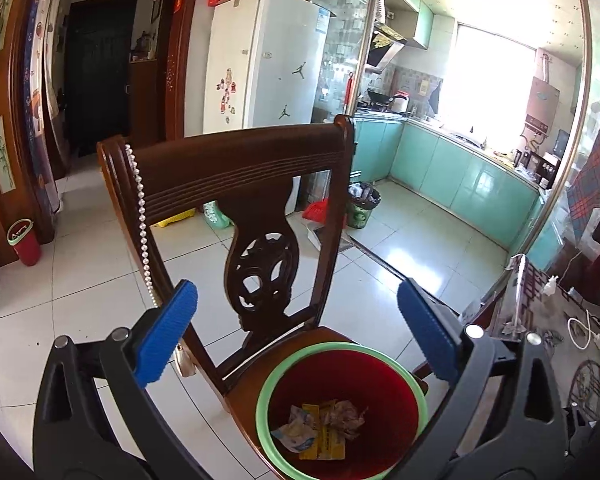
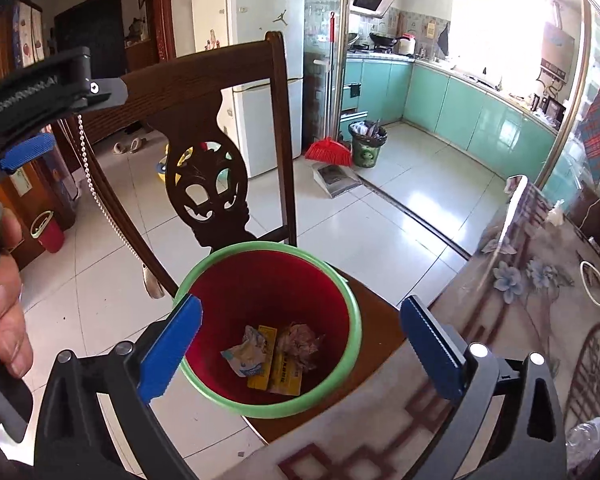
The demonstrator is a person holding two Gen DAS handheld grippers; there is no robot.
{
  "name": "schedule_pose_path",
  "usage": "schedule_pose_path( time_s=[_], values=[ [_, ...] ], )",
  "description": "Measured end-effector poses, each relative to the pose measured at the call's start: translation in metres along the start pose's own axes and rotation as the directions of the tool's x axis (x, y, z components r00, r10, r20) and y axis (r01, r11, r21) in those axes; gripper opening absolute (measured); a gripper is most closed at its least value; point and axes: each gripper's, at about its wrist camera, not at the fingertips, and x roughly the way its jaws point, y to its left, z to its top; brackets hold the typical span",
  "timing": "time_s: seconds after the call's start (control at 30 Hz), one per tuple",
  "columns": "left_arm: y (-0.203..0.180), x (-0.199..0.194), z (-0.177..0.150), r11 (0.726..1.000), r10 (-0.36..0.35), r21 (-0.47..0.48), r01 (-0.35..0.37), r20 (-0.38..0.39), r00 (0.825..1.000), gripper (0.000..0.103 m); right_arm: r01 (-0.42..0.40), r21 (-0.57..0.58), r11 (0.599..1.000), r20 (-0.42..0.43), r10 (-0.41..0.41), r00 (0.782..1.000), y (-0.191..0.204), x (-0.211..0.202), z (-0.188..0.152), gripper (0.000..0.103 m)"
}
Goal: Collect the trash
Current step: 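Open both tools to drop the paper and wrapper into the bucket, then move the left tool back to the table and grasp the clear plastic bottle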
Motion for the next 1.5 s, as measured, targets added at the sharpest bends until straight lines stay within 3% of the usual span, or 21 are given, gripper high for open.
schedule_pose_path(
  time_s=[0.13, 0.27, 0.43, 0.5, 0.6, 0.73, 0.87, 0.93, 1.13, 1.27, 1.4, 1.5],
  values=[
    [-0.029, -0.015, -0.003, 0.994, -0.096, 0.046, 0.096, 0.006, 0.995, 0.098, 0.045, 0.057, 0.997, 0.037, -0.047, 0.998, -0.035, -0.048, -0.021, 0.096],
    [-0.071, -0.032, -0.01, 0.972, -0.201, 0.12, 0.201, -0.012, 0.98, 0.098, 0.115, 0.107, 0.988, 0.066, -0.122, 0.99, -0.076, -0.102, -0.051, 0.096],
    [-0.125, -0.055, -0.025, 0.921, -0.341, 0.172, 0.348, -0.072, 0.937, 0.098, 0.205, 0.185, 0.961, 0.072, -0.221, 0.973, -0.13, -0.159, -0.092, 0.096],
    [-0.151, -0.067, -0.036, 0.891, -0.396, 0.195, 0.409, -0.105, 0.912, 0.098, 0.239, 0.216, 0.947, 0.066, -0.258, 0.964, -0.149, -0.178, -0.108, 0.096],
    [-0.193, -0.086, -0.058, 0.827, -0.475, 0.256, 0.501, -0.16, 0.865, 0.098, 0.293, 0.258, 0.92, 0.044, -0.314, 0.948, -0.179, -0.205, -0.135, 0.096],
    [-0.247, -0.111, -0.097, 0.72, -0.544, 0.356, 0.596, -0.244, 0.802, 0.098, 0.354, 0.301, 0.886, 0.013, -0.374, 0.927, -0.21, -0.233, -0.166, 0.097],
    [-0.293, -0.128, -0.14, 0.608, -0.576, 0.425, 0.67, -0.345, 0.741, 0.098, 0.392, 0.336, 0.856, -0.013, -0.412, 0.911, -0.235, -0.254, -0.201, 0.097],
    [-0.311, -0.134, -0.158, 0.565, -0.577, 0.446, 0.694, -0.387, 0.719, 0.098, 0.4, 0.364, 0.841, -0.023, -0.421, 0.907, -0.247, -0.262, -0.219, 0.097],
    [-0.36, -0.143, -0.204, 0.427, -0.537, 0.559, 0.711, -0.476, 0.697, 0.098, 0.407, 0.428, 0.807, -0.05, -0.429, 0.902, -0.28, -0.27, -0.262, 0.097],
    [-0.397, -0.135, -0.231, 0.332, -0.478, 0.615, 0.715, -0.544, 0.69, 0.098, 0.379, 0.469, 0.798, -0.056, -0.401, 0.914, -0.296, -0.268, -0.28, 0.097],
    [-0.434, -0.121, -0.258, 0.22, -0.383, 0.679, 0.7, -0.6, 0.703, 0.098, 0.37, 0.473, 0.8, -0.059, -0.39, 0.919, -0.302, -0.268, -0.288, 0.097],
    [-0.455, -0.111, -0.271, 0.151, -0.327, 0.688, 0.709, -0.643, 0.693, 0.098, 0.359, 0.492, 0.793, -0.058, -0.382, 0.922, -0.306, -0.269, -0.291, 0.097]
  ],
)
